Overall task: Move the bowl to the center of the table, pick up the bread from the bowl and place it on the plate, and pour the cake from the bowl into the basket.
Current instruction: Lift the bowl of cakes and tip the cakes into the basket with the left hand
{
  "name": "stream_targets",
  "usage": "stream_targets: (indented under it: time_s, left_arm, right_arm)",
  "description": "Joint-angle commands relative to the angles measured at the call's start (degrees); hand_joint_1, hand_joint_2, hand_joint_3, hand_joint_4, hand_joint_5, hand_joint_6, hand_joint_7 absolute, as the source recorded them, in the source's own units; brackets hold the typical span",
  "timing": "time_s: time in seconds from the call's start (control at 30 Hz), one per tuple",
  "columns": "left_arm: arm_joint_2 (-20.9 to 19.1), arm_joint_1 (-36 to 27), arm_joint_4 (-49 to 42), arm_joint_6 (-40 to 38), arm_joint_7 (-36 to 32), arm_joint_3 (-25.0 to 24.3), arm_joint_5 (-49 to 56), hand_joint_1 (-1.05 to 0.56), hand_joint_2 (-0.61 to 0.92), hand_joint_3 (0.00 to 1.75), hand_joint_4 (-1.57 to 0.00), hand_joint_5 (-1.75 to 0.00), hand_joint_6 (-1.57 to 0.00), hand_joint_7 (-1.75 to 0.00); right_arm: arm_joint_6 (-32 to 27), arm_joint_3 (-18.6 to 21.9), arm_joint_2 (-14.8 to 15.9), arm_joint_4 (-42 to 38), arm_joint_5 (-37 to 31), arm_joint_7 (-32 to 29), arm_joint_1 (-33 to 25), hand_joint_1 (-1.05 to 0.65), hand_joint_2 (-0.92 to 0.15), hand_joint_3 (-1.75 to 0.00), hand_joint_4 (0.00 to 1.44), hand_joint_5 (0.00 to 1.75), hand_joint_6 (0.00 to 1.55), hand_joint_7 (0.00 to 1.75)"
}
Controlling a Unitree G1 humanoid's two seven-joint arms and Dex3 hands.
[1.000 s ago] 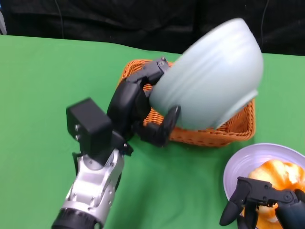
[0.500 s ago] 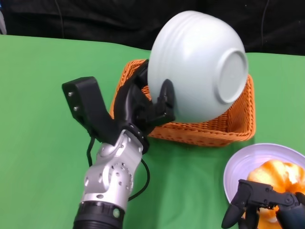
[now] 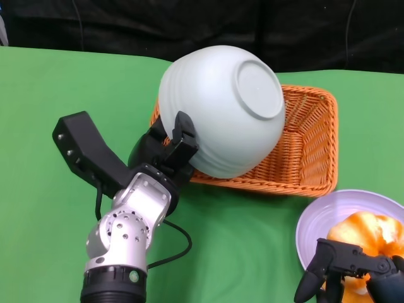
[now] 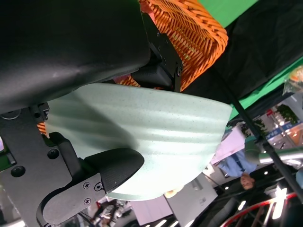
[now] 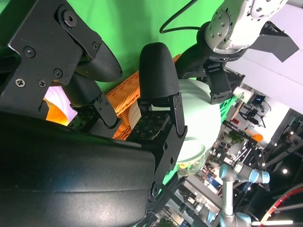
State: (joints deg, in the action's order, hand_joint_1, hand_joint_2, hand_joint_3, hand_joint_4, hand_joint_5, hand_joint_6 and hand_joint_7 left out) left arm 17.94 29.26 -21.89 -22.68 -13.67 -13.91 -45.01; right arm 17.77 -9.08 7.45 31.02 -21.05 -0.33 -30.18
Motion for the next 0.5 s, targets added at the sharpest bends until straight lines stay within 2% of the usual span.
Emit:
stream_targets:
  time_s: [0.03,0.2,0.37,0.5]
  left_arm:
    - [3.8,5.8,-0.3,-0.3,-1.3,-0.4,-0.7,-0.24,0.36,1.66,-1.09,-1.75,-0.78,-1.75]
    - [4.1,5.1,-3.0,1.8,8.6,-2.7,-6.1,-0.29,0.29,1.68,-1.11,-1.75,-0.84,-1.75]
    - [2.8,5.5,-7.4,1.7,19.9,-4.3,-10.3,-0.31,0.21,1.74,-1.1,-1.75,-0.87,-1.75]
    - [2.0,5.5,-8.8,2.6,24.8,-4.5,-10.0,-0.34,0.19,1.75,-1.11,-1.75,-0.88,-1.75]
  right_arm:
    - [2.0,-0.4,0.7,0.7,-0.1,0.1,-0.5,0.06,-0.13,-1.69,0.97,1.75,0.85,1.41]
    - [1.7,-0.4,0.7,0.7,-0.3,0.2,-0.6,0.06,-0.13,-1.69,0.96,1.75,0.85,1.41]
    - [1.8,-0.4,0.7,0.7,-0.6,0.0,-0.5,0.06,-0.13,-1.68,0.96,1.75,0.85,1.4]
    - [1.9,-0.1,0.8,0.7,-0.6,-0.2,-0.7,0.06,-0.13,-1.69,0.96,1.75,0.86,1.41]
